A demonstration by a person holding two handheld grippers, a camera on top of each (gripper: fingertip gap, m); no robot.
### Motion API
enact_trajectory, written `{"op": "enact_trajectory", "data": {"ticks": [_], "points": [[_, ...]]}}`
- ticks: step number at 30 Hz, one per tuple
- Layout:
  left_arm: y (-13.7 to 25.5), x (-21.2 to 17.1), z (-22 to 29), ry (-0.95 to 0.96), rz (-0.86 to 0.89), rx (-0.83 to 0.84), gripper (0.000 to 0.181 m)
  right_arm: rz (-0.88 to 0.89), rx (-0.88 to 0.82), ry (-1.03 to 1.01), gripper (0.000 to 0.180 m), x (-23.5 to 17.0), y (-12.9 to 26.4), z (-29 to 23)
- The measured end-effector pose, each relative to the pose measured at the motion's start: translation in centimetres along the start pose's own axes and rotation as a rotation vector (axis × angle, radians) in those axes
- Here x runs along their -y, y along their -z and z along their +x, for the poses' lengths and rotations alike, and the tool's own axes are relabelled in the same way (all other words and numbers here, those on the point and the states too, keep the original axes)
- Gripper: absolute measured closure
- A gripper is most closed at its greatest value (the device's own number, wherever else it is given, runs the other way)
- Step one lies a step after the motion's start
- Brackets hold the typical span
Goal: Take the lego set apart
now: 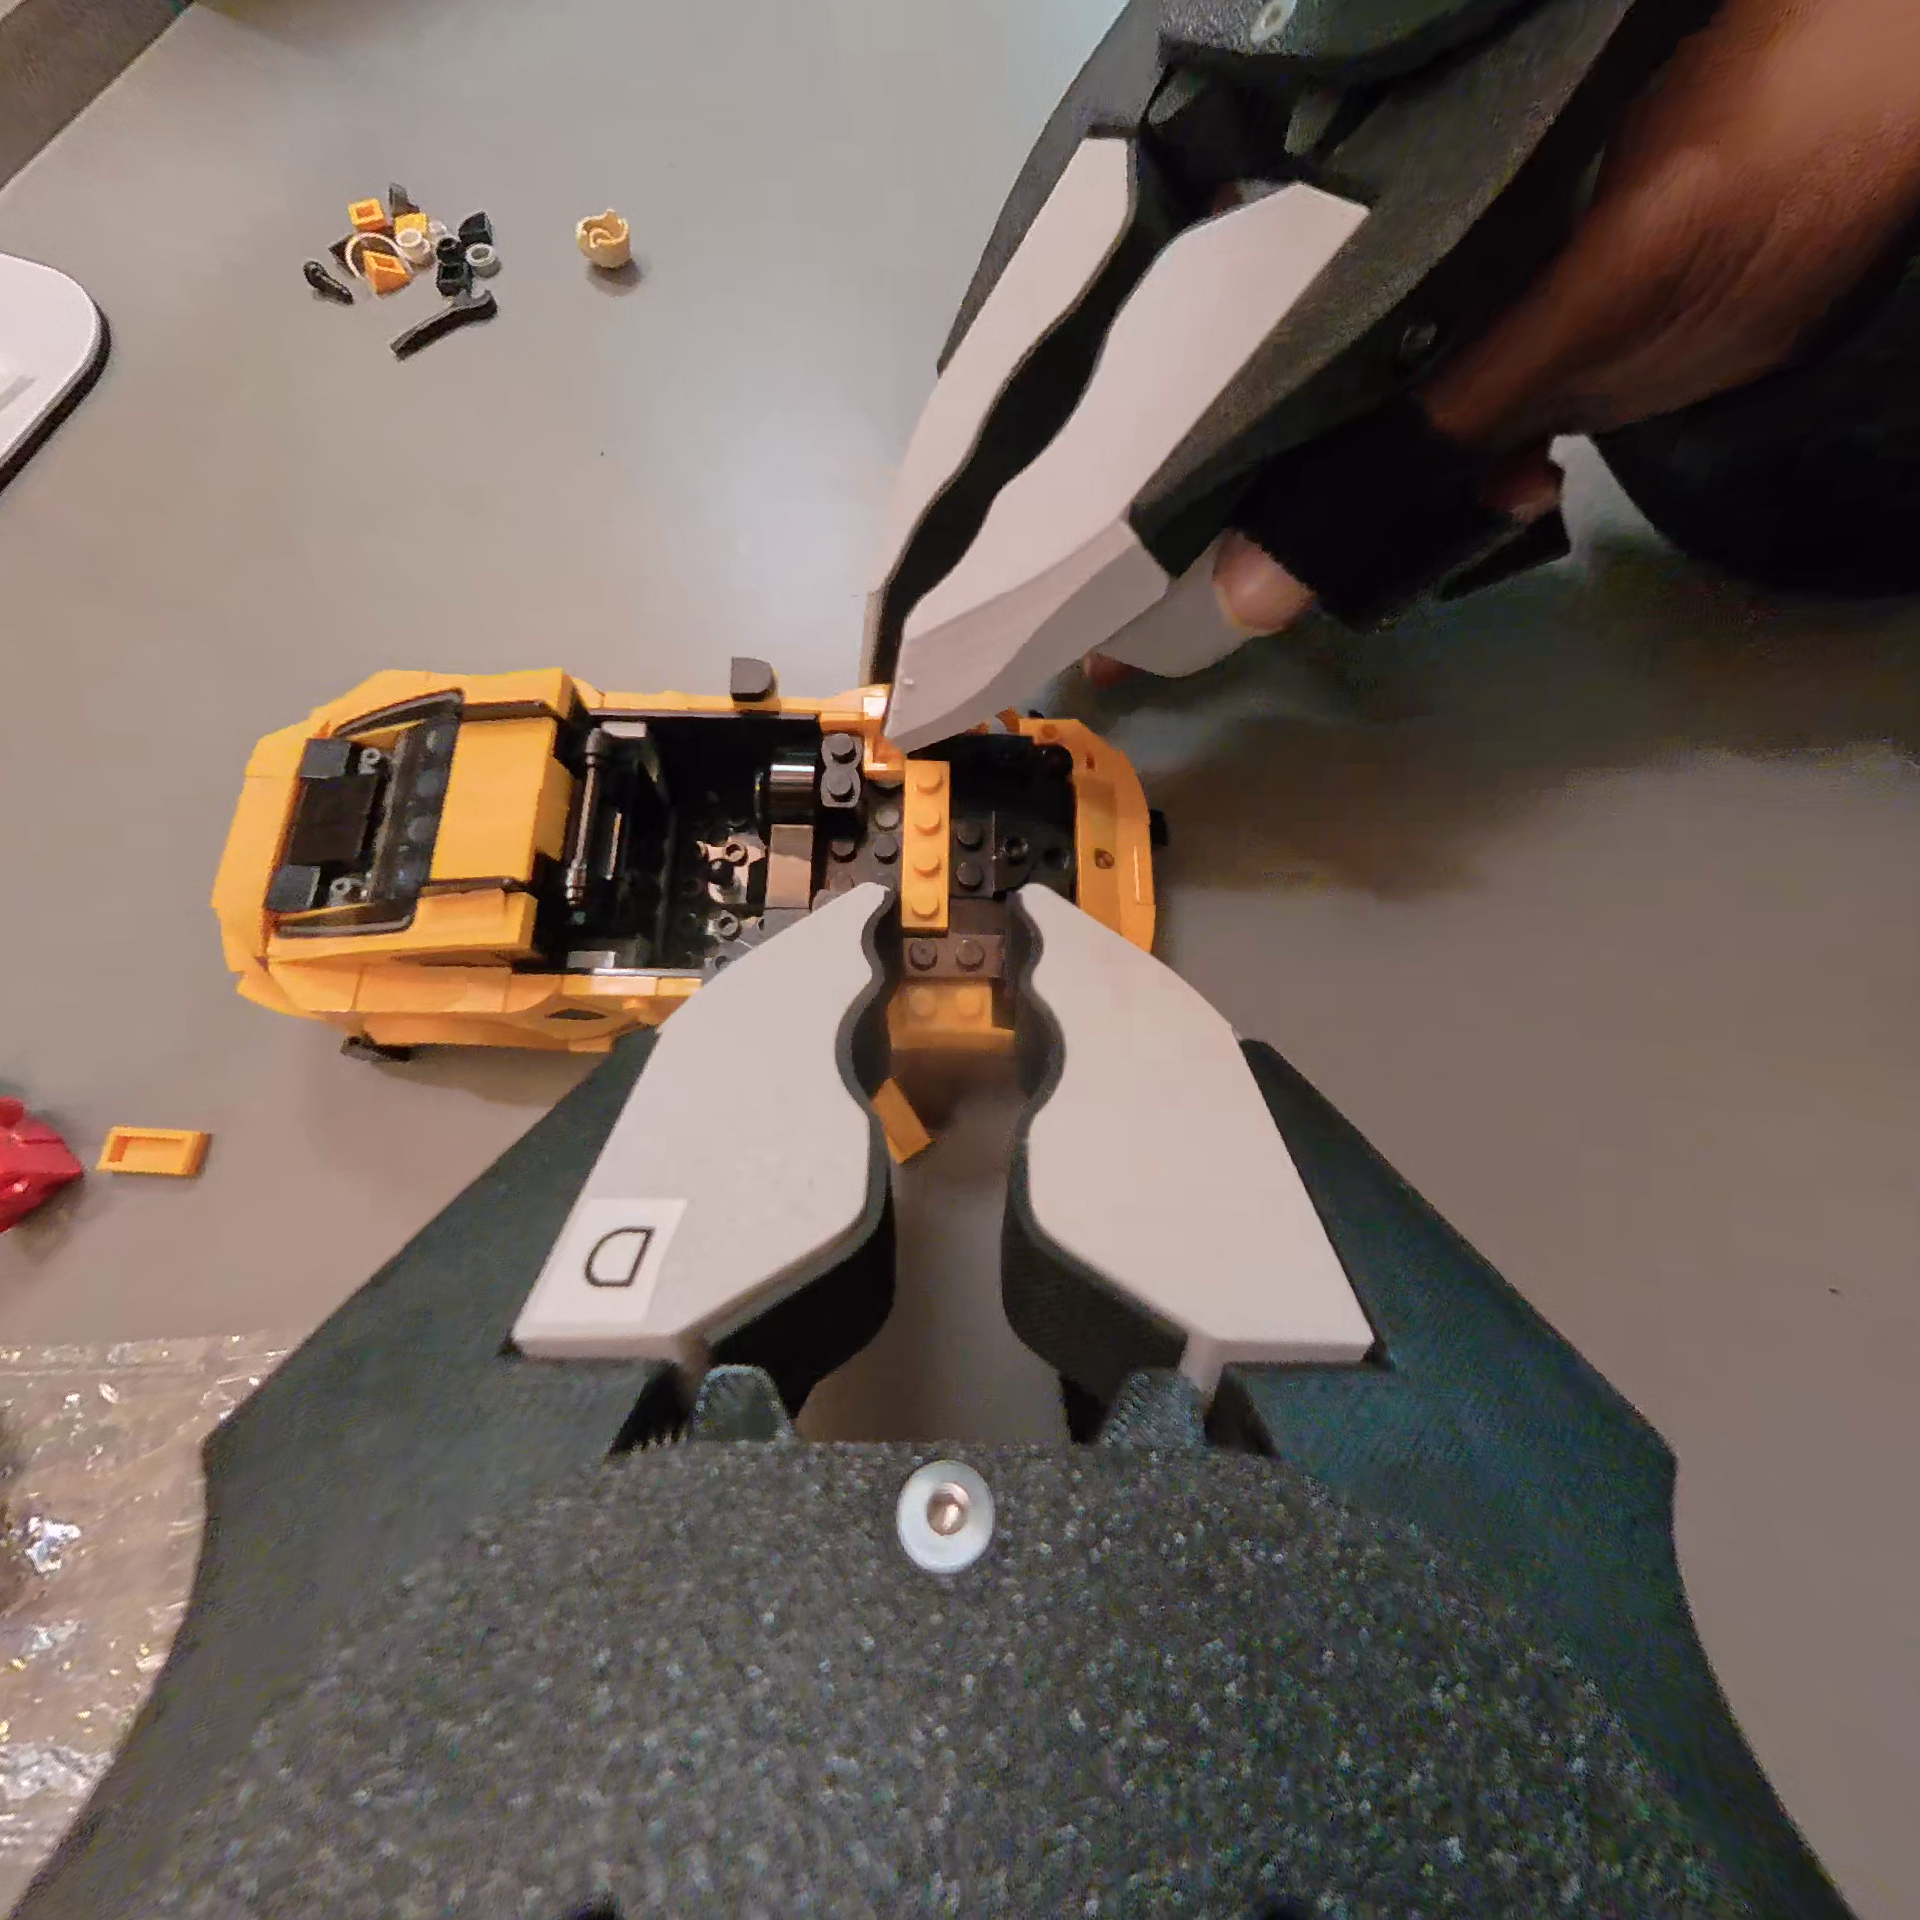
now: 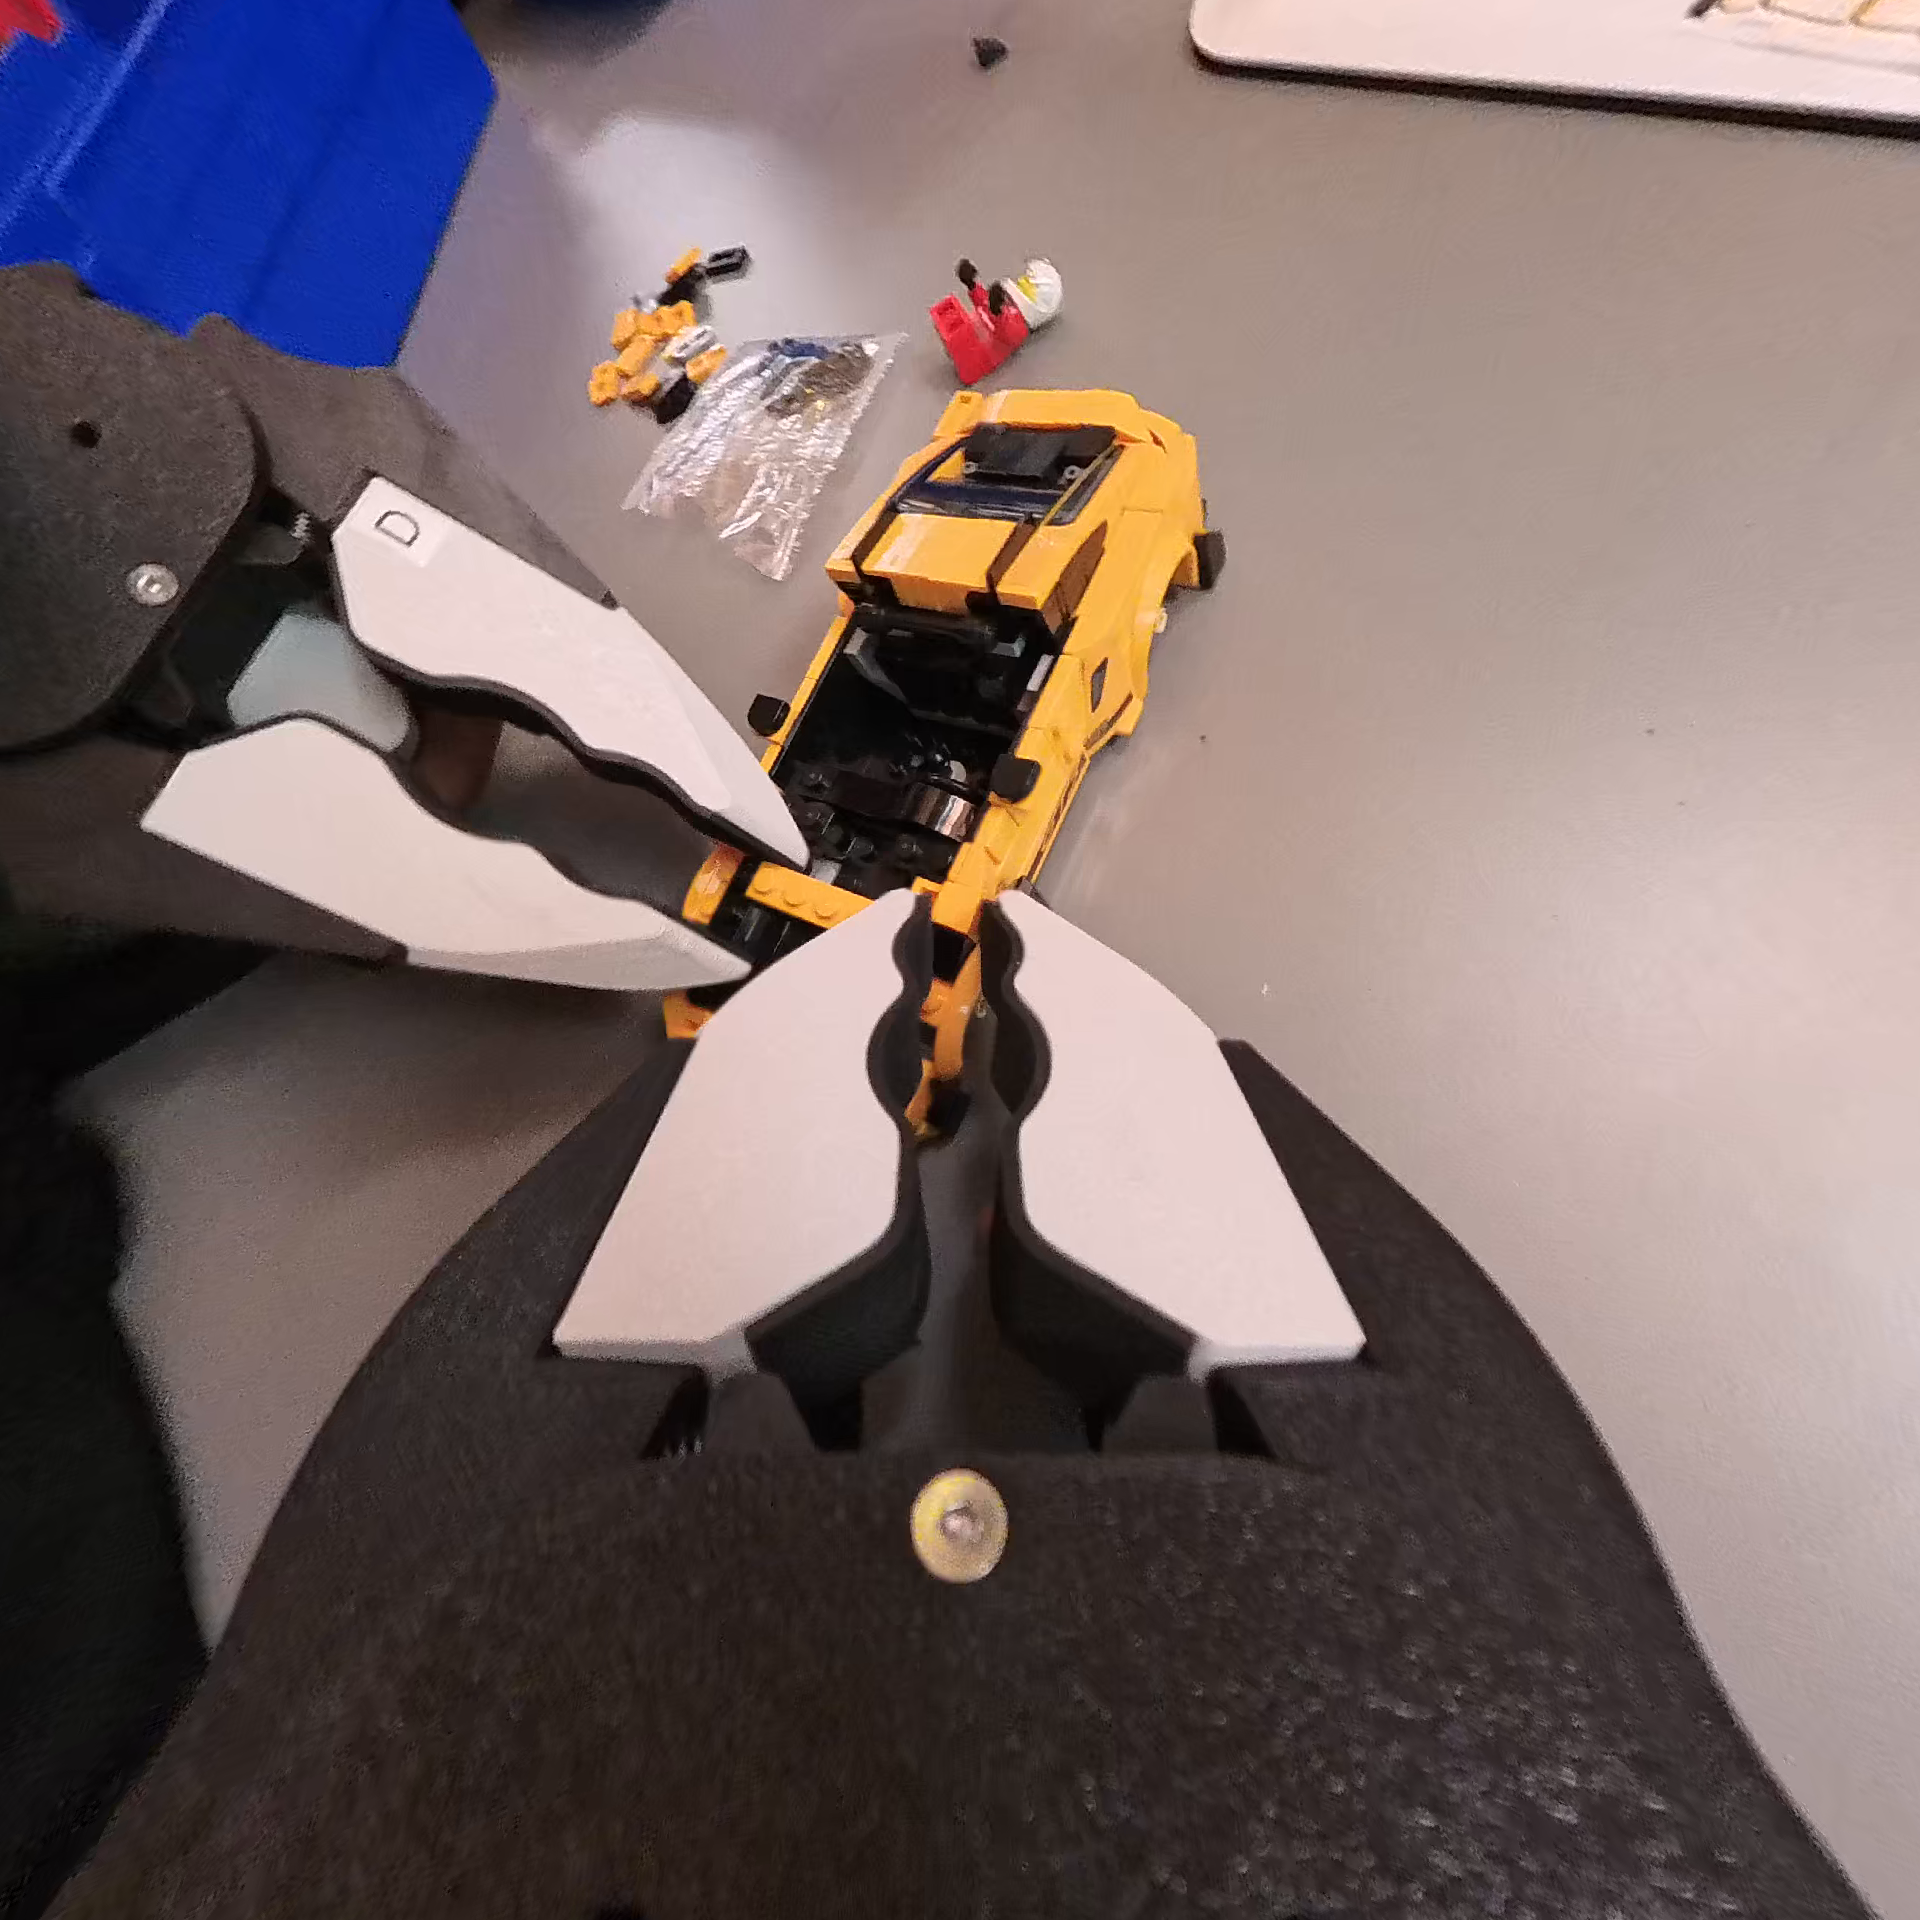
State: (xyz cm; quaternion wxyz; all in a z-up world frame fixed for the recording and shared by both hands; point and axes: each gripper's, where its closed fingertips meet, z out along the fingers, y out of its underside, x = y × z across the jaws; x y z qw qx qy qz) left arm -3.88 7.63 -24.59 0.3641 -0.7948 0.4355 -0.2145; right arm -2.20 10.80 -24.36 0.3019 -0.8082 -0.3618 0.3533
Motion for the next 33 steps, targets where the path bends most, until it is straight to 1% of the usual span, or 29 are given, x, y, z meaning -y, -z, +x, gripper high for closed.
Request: {"op": "enact_trajectory", "data": {"ticks": [1,3,12,13,14,16,17,19,20,21,23,27,28,29,30,33], "points": [[0.0,0.0,0.0,0.000,0.001,0.000,0.163,0.017,0.014,0.017,0.171,0.0,0.1,-0.1],[-0.1,0.0,0.1,-0.005,0.001,-0.004,0.163,0.039,0.041,0.036,0.171,-0.1,0.2,-0.1],[-0.2,0.2,0.7,-0.009,0.006,-0.040,0.164,0.029,0.107,0.140,0.171,-0.6,1.0,-0.5],[-0.2,0.2,0.8,-0.010,0.005,-0.042,0.164,0.030,0.118,0.148,0.173,-0.6,1.2,-0.5],[-0.1,0.1,0.7,-0.011,0.003,-0.039,0.164,0.040,0.126,0.156,0.180,-0.5,1.5,-0.5],[-0.1,0.1,0.5,-0.002,0.002,-0.038,0.164,0.032,0.126,0.200,0.180,-0.8,2.0,-0.2],[-0.1,0.1,0.7,-0.003,0.002,-0.053,0.160,0.027,0.119,0.217,0.180,-0.9,2.1,-0.2],[-0.1,0.1,0.8,-0.007,-0.002,-0.056,0.158,0.020,0.106,0.203,0.180,-0.6,2.1,-0.3],[-0.1,0.1,0.9,-0.006,-0.002,-0.057,0.158,0.016,0.102,0.191,0.177,-0.4,2.1,-0.3],[-0.1,0.1,0.9,-0.006,-0.002,-0.058,0.158,0.009,0.111,0.169,0.170,-0.2,2.0,-0.6],[-0.1,0.1,0.9,-0.006,-0.002,-0.062,0.156,-0.022,0.117,0.119,0.164,-0.5,1.6,-0.9],[0.0,0.1,1.1,-0.017,0.002,-0.071,0.154,-0.066,0.065,0.087,0.164,-0.9,1.1,-0.7],[0.0,0.2,1.4,-0.024,0.006,-0.090,0.146,-0.069,0.062,0.076,0.166,-0.9,1.0,-0.7],[0.1,0.4,1.8,-0.024,0.019,-0.112,0.133,-0.073,0.058,0.069,0.169,-0.9,1.0,-0.7],[0.1,0.5,1.8,-0.036,0.020,-0.108,0.128,-0.080,0.056,0.067,0.169,-1.0,0.9,-0.7],[-0.4,0.0,1.9,-0.079,-0.003,-0.094,0.127,-0.106,0.047,0.075,0.170,-1.0,0.7,-1.0]]}}
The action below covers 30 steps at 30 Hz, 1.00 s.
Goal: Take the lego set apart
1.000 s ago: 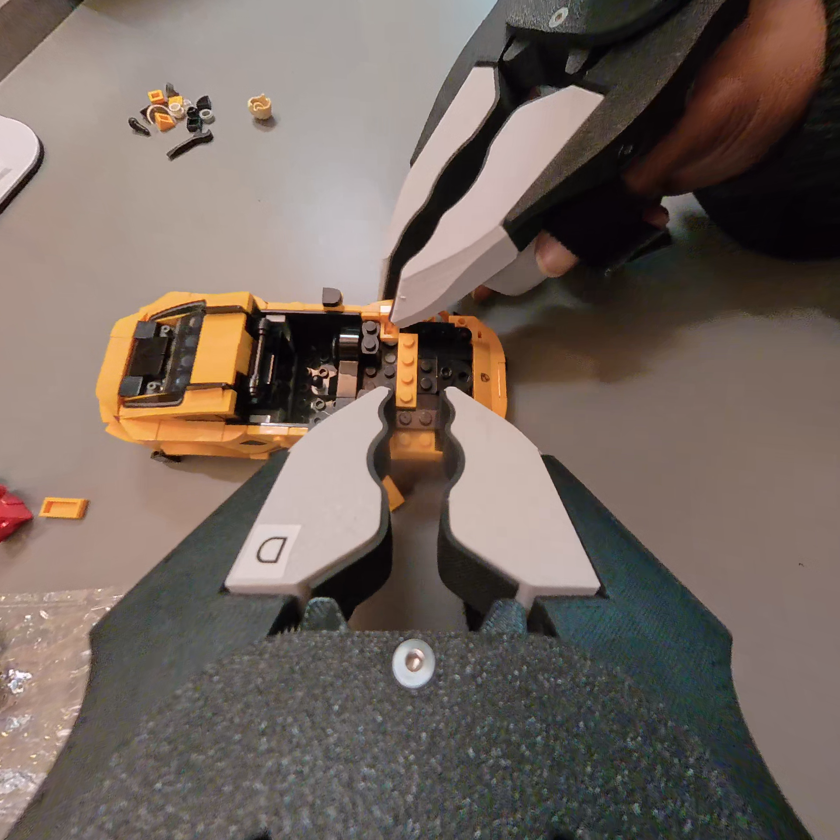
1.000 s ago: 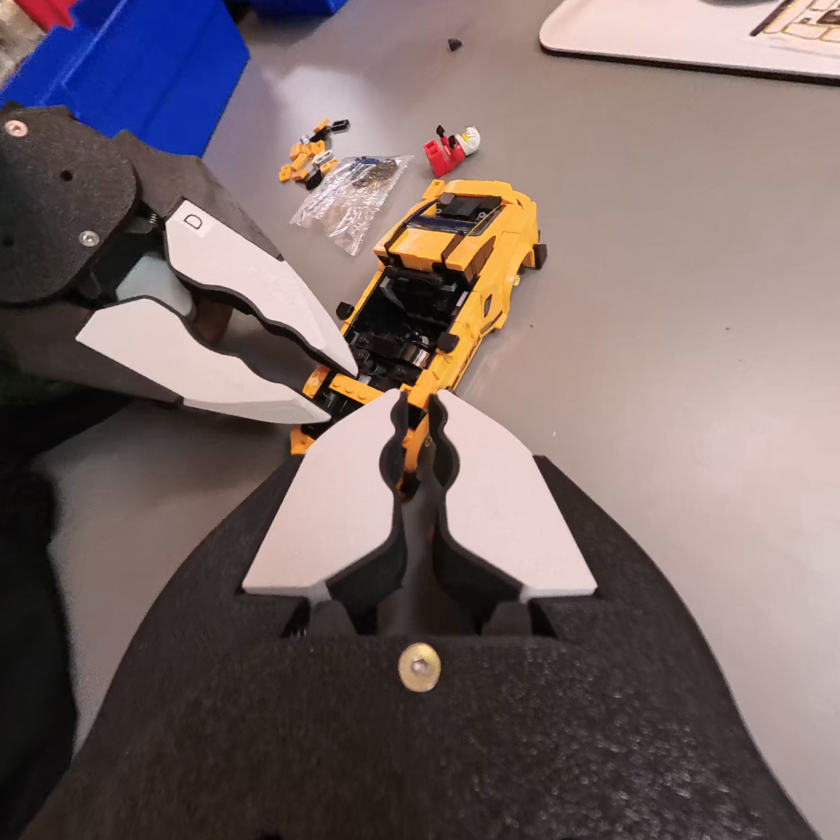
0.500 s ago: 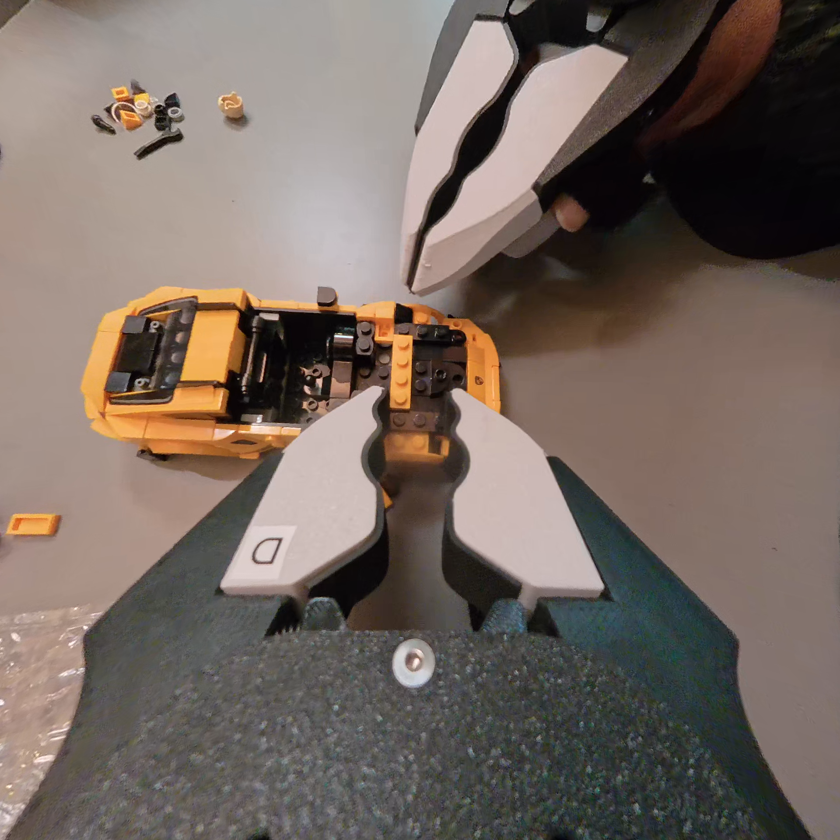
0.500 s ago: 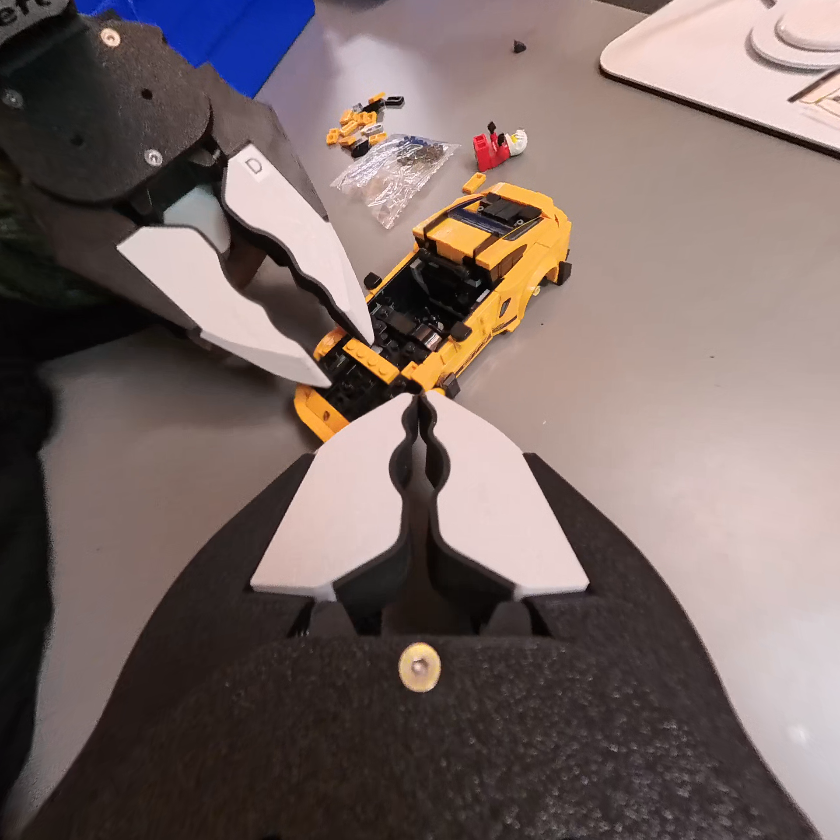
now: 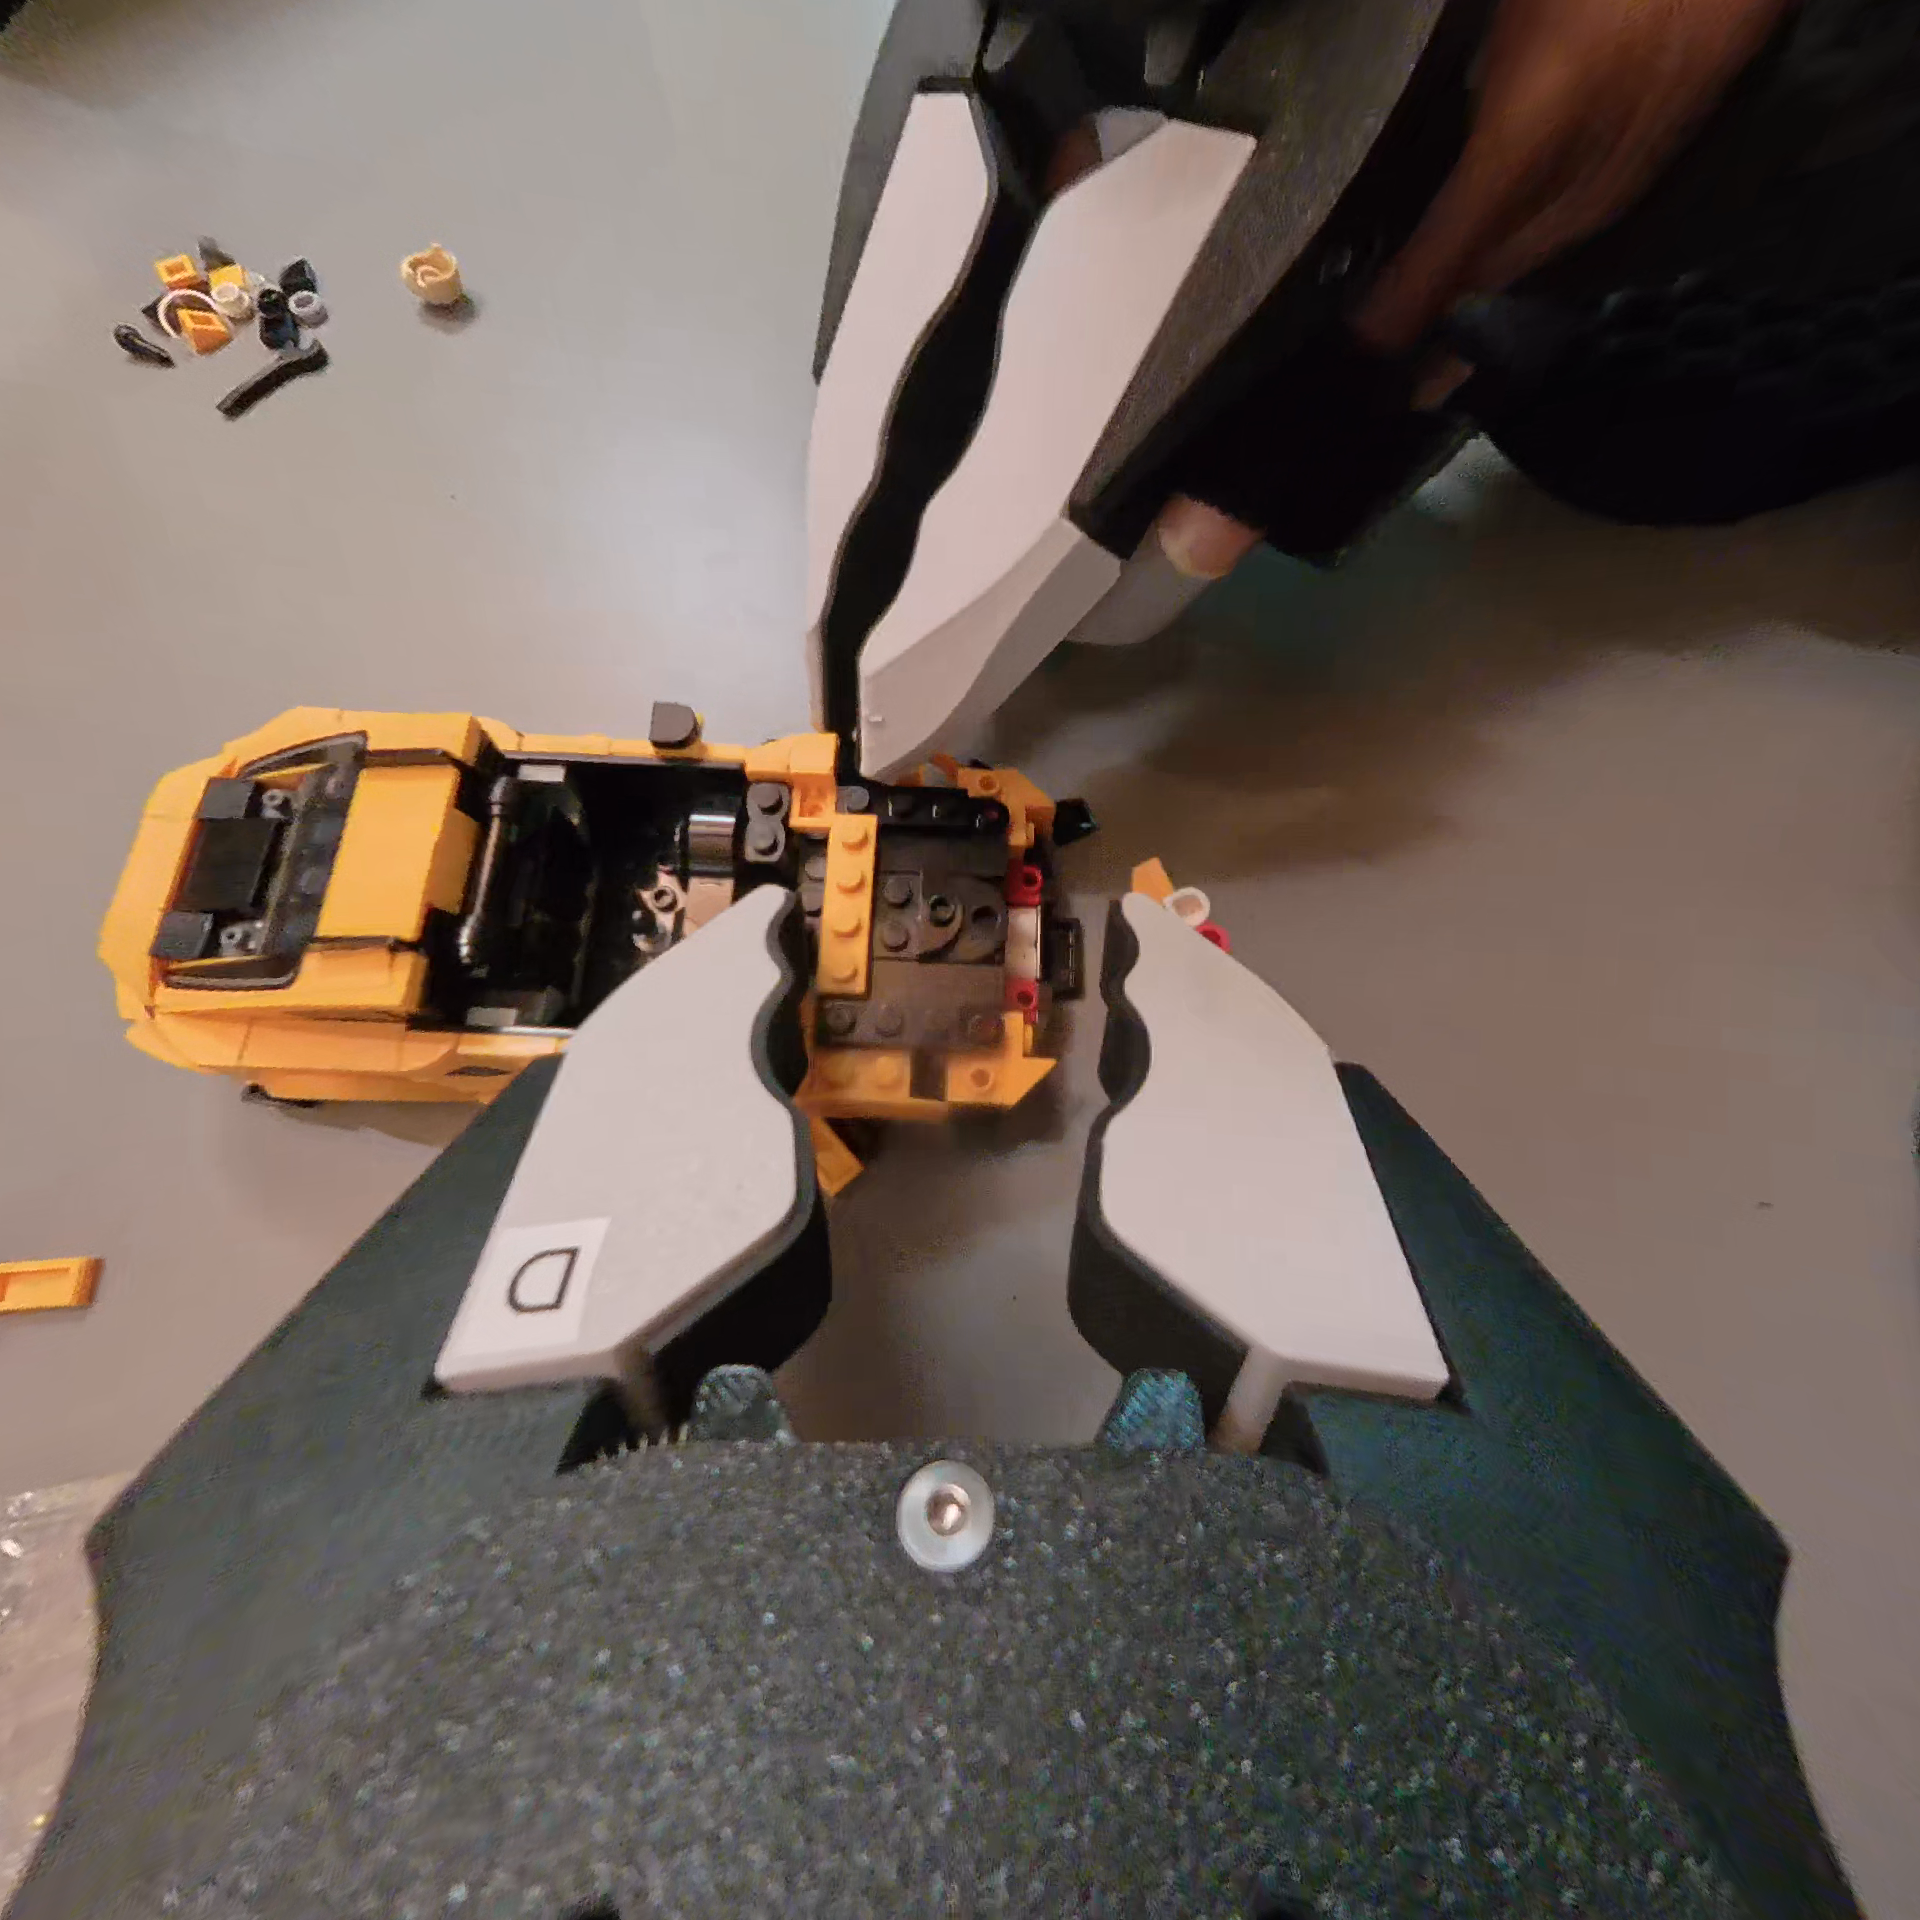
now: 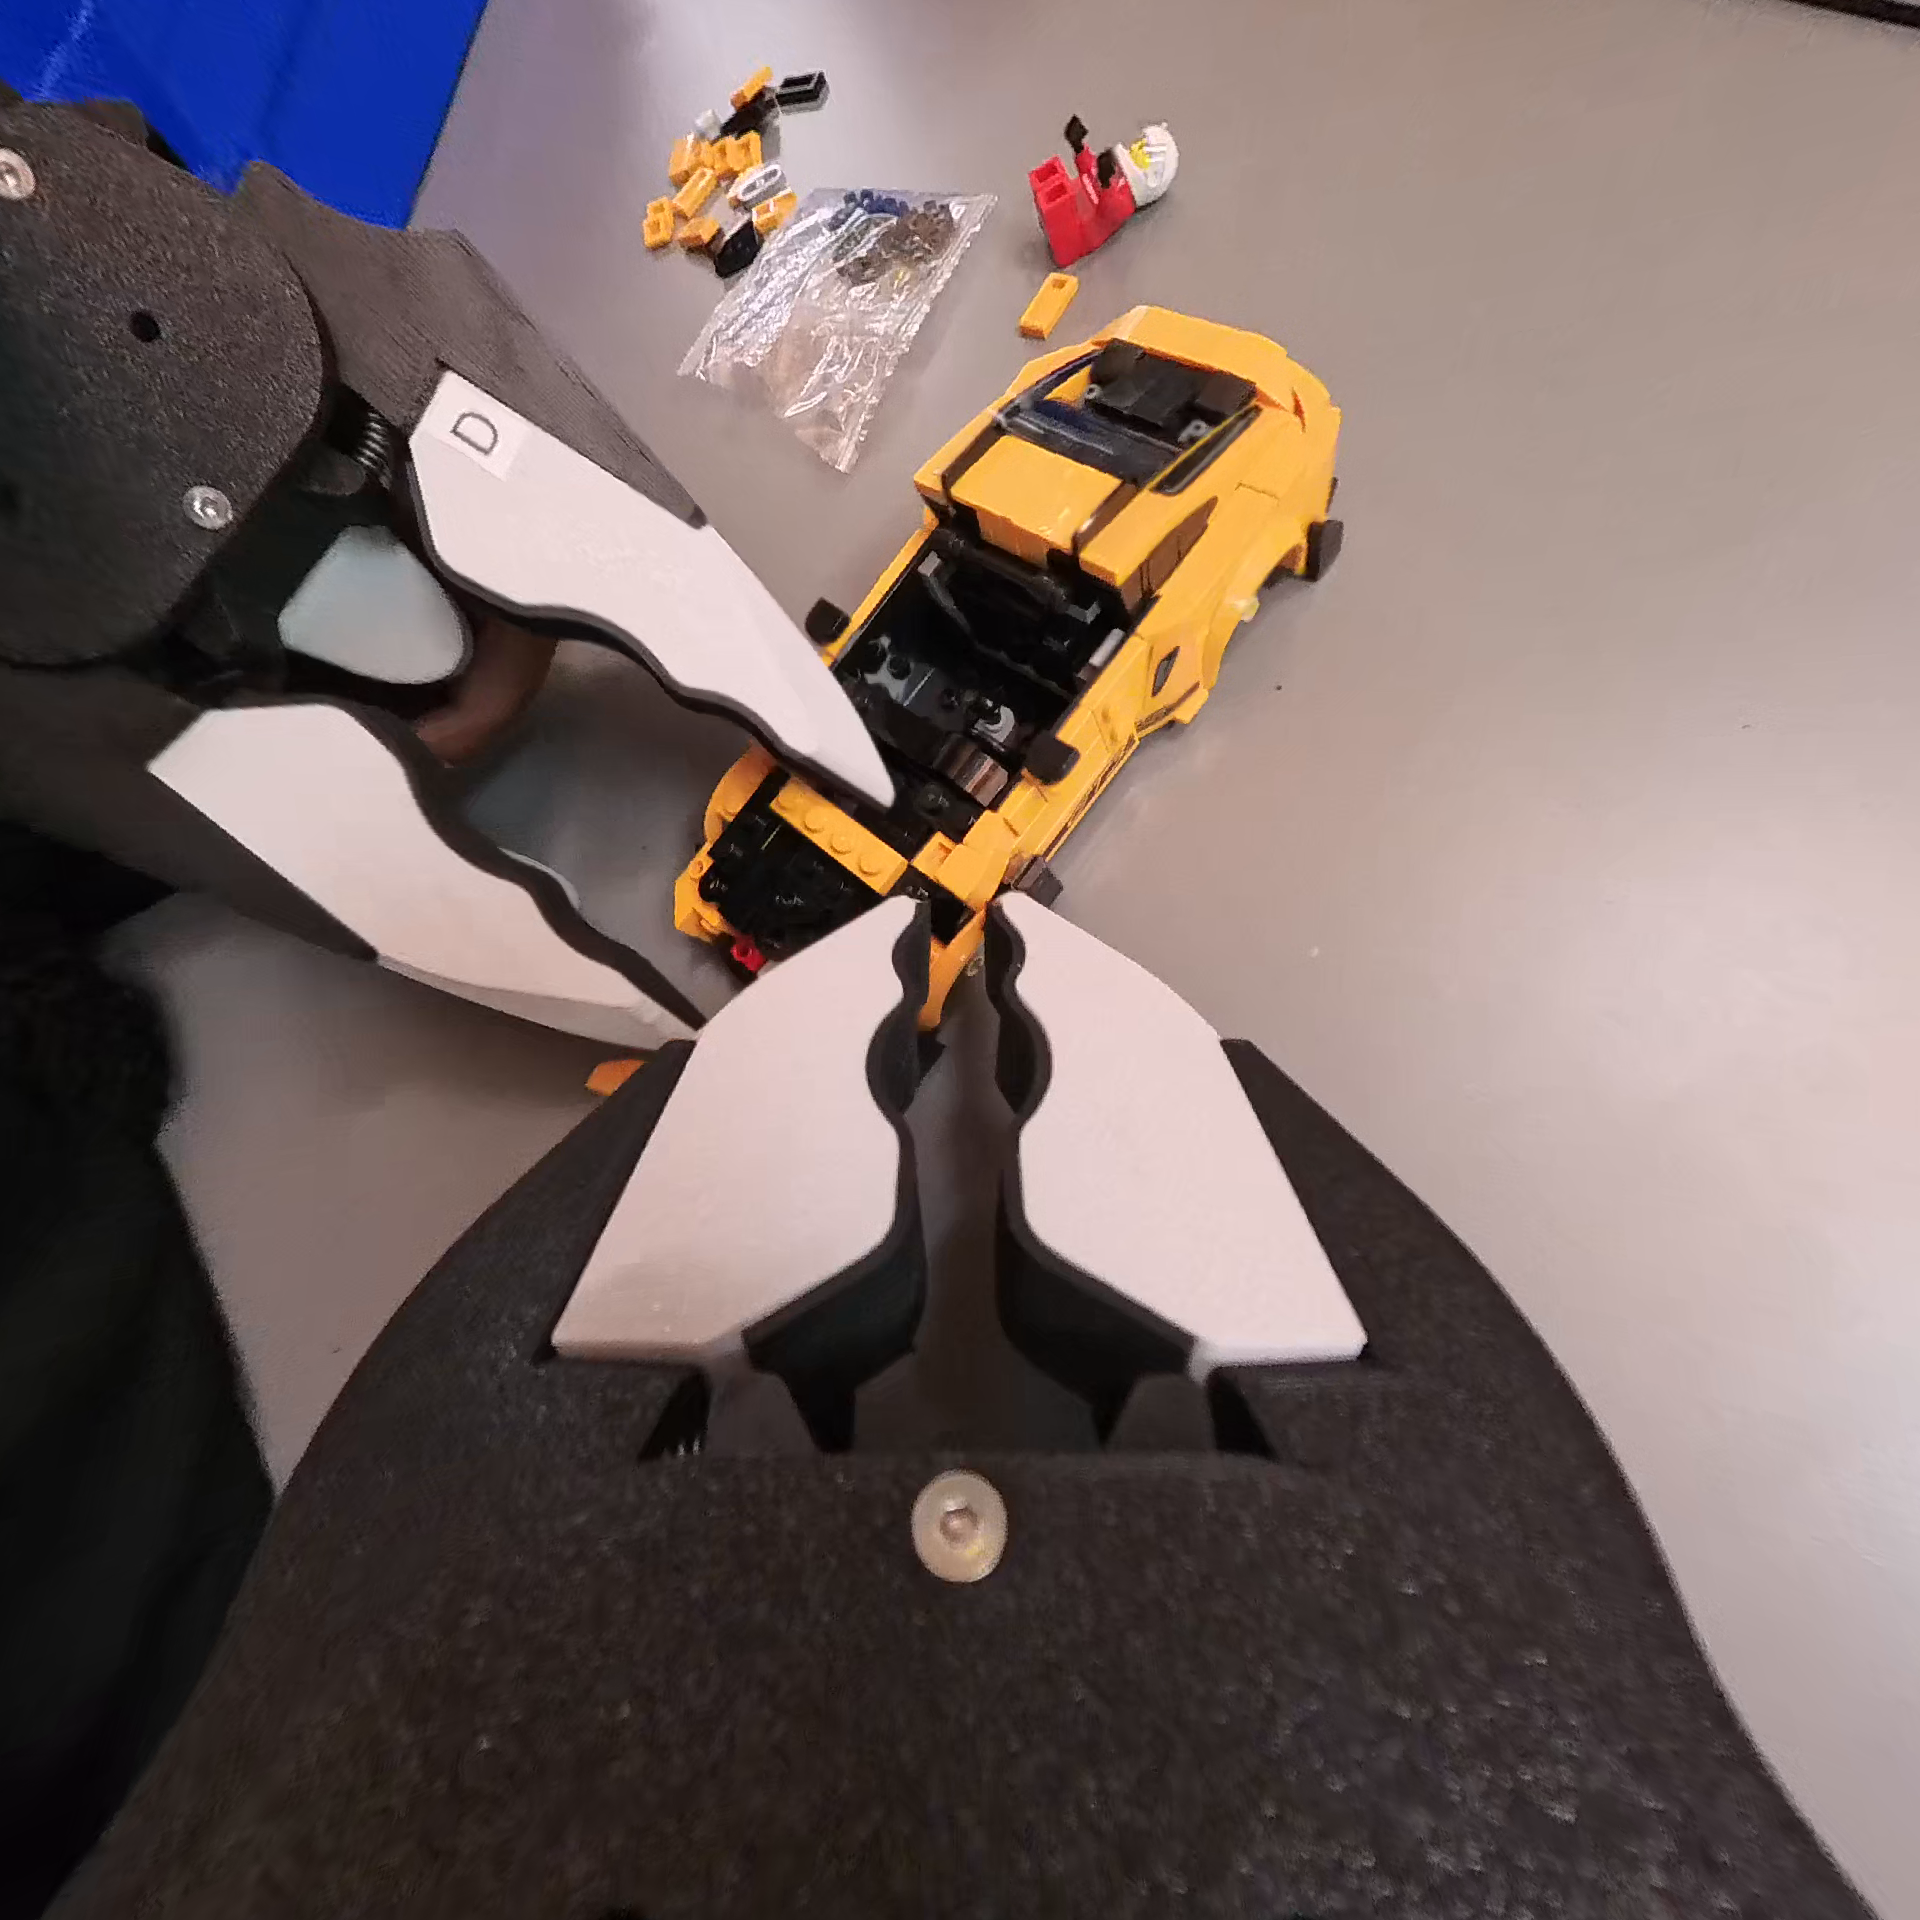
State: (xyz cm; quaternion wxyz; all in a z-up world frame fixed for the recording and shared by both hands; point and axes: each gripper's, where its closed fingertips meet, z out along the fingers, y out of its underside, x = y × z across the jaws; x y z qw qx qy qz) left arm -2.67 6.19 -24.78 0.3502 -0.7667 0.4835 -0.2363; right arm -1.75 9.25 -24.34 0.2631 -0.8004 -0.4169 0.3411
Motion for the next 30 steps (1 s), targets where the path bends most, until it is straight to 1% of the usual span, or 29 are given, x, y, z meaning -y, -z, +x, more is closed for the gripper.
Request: {"op": "enact_trajectory", "data": {"ticks": [4,9,13,16,18,20,22,26,28,30], "points": [[0.1,-0.1,-0.3,0.015,-0.002,0.009,0.136,0.005,0.004,0.006,0.171,0.1,-0.1,-0.2],[0.7,0.4,-0.6,0.025,0.028,0.003,0.137,0.056,0.012,0.022,0.172,0.6,0.7,-0.3],[2.2,1.3,-1.4,0.039,0.089,-0.002,0.139,0.047,0.036,0.192,0.172,-0.6,1.9,-1.2],[3.3,1.5,-2.2,0.051,0.120,-0.005,0.140,-0.011,0.116,0.322,0.171,-2.6,2.2,-3.5],[3.6,1.4,-2.2,0.046,0.121,-0.016,0.140,-0.034,0.140,0.378,0.167,-3.4,1.9,-4.6],[3.5,0.9,-1.9,0.018,0.089,-0.037,0.138,-0.069,0.117,0.421,0.163,-4.0,1.3,-4.7],[3.2,0.2,-1.3,-0.023,0.045,-0.046,0.133,-0.095,0.074,0.459,0.162,-4.2,0.7,-4.4],[2.3,-0.7,-0.5,-0.107,-0.028,-0.040,0.123,-0.031,0.133,0.402,0.163,-3.2,0.8,-5.9],[2.0,-1.2,-0.6,-0.151,-0.063,-0.011,0.121,0.002,0.076,0.362,0.163,-2.1,1.3,-4.6],[2.1,-1.4,-0.8,-0.173,-0.081,0.008,0.121,0.012,-0.024,0.304,0.160,-1.2,1.7,-2.5]]}}
